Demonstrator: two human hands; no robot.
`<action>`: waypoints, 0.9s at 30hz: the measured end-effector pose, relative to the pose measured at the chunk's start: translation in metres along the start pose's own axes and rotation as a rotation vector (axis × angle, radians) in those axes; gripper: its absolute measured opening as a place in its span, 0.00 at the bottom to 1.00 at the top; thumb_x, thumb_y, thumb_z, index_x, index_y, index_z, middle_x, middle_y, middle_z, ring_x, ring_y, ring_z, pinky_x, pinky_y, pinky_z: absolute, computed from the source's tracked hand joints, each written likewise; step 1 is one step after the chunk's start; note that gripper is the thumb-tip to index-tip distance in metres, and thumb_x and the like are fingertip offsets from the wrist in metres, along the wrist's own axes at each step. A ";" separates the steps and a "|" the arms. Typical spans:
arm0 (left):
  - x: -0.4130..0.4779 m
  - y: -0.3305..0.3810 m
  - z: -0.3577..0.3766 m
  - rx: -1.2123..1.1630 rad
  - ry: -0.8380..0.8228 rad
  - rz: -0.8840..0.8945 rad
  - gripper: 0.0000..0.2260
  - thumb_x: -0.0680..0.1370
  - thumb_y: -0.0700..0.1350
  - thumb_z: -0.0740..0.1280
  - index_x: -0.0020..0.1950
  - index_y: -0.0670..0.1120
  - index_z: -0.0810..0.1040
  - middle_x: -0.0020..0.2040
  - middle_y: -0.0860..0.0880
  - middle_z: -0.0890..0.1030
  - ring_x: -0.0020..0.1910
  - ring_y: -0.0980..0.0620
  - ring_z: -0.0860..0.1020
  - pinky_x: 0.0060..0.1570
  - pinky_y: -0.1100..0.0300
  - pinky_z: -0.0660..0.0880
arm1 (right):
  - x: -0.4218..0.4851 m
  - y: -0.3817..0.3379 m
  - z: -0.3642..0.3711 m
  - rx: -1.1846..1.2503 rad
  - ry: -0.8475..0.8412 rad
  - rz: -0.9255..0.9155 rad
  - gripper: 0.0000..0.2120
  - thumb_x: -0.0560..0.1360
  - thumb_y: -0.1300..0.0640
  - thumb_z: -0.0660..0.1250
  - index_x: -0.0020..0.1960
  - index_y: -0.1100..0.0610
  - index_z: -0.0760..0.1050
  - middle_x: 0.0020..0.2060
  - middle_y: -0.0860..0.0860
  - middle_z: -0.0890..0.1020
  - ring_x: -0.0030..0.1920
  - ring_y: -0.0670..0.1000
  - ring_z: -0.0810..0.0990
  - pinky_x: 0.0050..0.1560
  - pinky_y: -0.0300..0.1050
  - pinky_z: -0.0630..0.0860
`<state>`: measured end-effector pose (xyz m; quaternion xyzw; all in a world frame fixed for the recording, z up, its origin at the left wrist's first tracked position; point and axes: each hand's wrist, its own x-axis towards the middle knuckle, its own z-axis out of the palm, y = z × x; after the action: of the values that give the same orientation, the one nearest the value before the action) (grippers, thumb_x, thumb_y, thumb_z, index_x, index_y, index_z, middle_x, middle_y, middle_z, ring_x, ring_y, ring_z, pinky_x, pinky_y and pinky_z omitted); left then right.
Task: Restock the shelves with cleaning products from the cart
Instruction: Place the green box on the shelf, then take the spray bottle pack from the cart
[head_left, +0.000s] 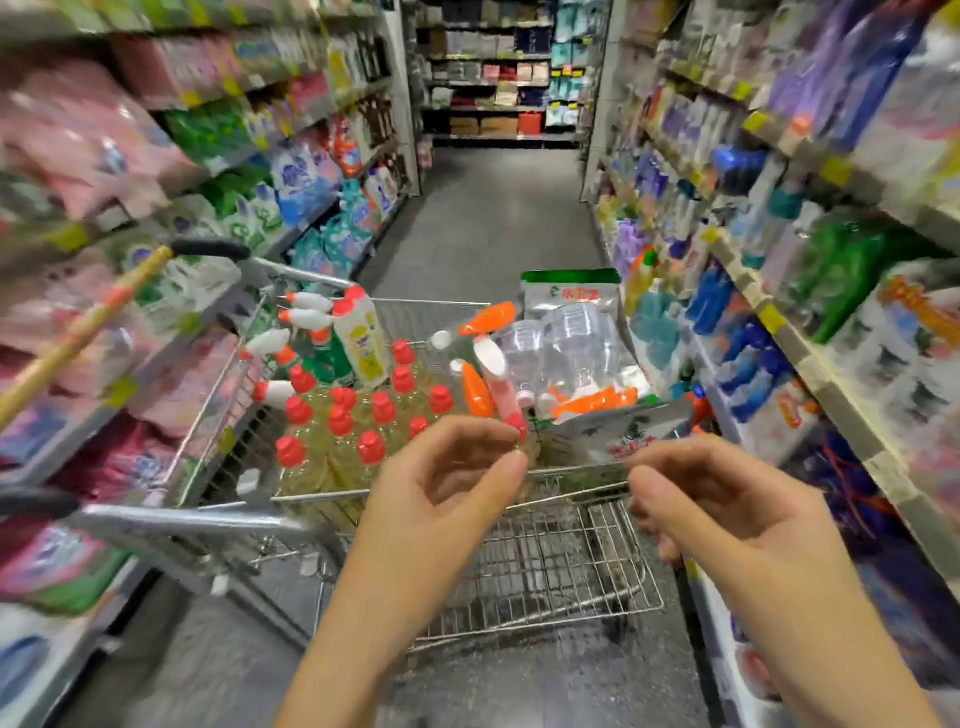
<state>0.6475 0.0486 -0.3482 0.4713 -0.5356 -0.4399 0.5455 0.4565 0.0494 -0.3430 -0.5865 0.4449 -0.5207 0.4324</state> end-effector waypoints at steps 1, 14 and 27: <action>0.011 -0.006 -0.004 0.001 0.026 -0.018 0.10 0.66 0.51 0.71 0.44 0.49 0.83 0.41 0.53 0.83 0.43 0.58 0.81 0.43 0.70 0.75 | 0.015 0.009 0.004 0.011 -0.017 0.020 0.13 0.60 0.46 0.76 0.42 0.50 0.83 0.33 0.52 0.82 0.32 0.44 0.77 0.33 0.34 0.74; 0.190 -0.055 -0.019 0.034 0.318 -0.189 0.08 0.71 0.34 0.73 0.45 0.44 0.80 0.37 0.54 0.83 0.37 0.62 0.80 0.38 0.72 0.74 | 0.249 0.079 0.045 0.126 -0.363 0.164 0.15 0.58 0.45 0.72 0.43 0.49 0.82 0.33 0.53 0.79 0.34 0.45 0.74 0.34 0.36 0.71; 0.274 -0.108 -0.074 0.211 0.344 -0.258 0.11 0.72 0.38 0.73 0.49 0.53 0.80 0.44 0.55 0.83 0.44 0.59 0.81 0.44 0.68 0.76 | 0.372 0.137 0.081 -0.349 -0.640 -0.045 0.22 0.66 0.53 0.76 0.56 0.39 0.75 0.52 0.39 0.78 0.54 0.41 0.77 0.52 0.36 0.74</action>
<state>0.7348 -0.2359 -0.4070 0.6581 -0.4130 -0.3606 0.5160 0.5500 -0.3407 -0.3982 -0.7944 0.3562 -0.2366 0.4315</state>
